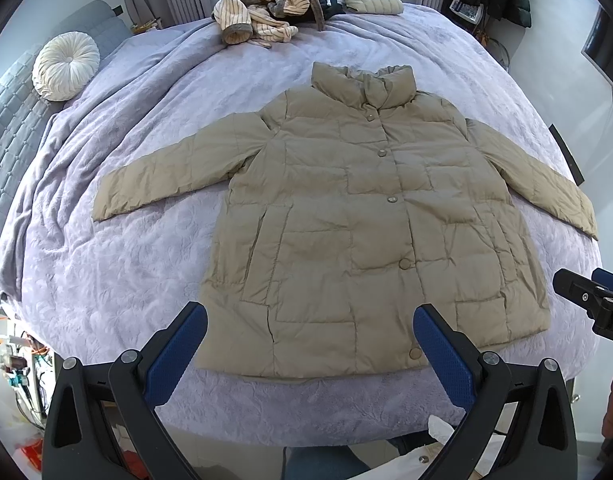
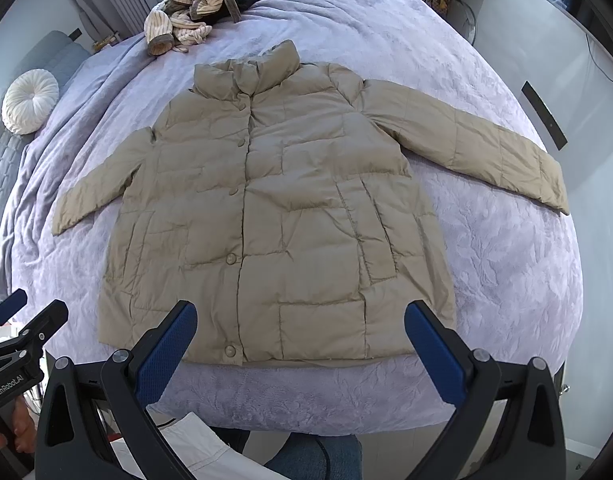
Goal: Fold large clothes
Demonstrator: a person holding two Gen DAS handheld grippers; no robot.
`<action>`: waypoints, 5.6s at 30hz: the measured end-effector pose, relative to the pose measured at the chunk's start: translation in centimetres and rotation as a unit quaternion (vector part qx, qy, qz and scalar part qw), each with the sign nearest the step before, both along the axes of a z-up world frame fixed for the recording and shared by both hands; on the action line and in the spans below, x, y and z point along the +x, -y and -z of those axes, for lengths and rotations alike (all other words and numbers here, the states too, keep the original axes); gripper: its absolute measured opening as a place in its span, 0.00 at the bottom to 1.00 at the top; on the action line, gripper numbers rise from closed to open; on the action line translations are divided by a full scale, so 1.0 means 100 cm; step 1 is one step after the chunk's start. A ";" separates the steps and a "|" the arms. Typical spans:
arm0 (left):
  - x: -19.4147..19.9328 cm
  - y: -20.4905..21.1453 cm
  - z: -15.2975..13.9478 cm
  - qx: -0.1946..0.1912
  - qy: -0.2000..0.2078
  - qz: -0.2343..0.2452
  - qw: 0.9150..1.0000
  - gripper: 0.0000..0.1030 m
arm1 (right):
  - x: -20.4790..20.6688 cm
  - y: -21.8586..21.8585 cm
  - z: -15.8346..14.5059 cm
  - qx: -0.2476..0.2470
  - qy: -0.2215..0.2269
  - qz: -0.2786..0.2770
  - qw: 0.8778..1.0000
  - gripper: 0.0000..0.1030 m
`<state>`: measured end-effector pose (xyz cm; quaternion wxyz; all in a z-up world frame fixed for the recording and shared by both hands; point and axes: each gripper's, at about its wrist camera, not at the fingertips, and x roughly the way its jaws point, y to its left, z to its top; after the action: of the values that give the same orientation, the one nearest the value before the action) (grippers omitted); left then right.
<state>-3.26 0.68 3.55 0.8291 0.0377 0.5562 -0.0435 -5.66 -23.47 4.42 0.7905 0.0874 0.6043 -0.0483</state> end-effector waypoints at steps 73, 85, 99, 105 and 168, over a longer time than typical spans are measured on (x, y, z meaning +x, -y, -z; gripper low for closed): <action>0.283 -0.376 0.241 -0.249 0.079 -0.300 0.918 0.10 | 0.315 -0.284 0.253 0.118 -0.029 -0.113 0.986 0.22; 0.295 -0.259 0.104 -0.293 0.190 -0.109 0.931 0.10 | 0.312 -0.257 0.256 0.197 -0.032 -0.104 0.974 0.21; 0.308 0.072 0.137 -0.155 0.094 0.165 0.970 0.10 | 0.236 -0.032 0.191 0.204 0.020 0.040 0.978 0.22; 0.286 0.120 0.191 -0.042 0.060 0.207 0.976 0.11 | 0.206 0.032 0.206 0.185 0.010 0.098 0.978 0.22; 0.416 -0.154 0.233 -0.263 -0.011 0.015 0.964 0.11 | 0.250 -0.005 0.225 0.179 0.047 0.126 0.975 0.10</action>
<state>38.37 16.05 -19.70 0.8026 -0.1741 0.5337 -0.2015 19.30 -23.01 -18.11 0.7771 0.3052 0.5494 -0.0346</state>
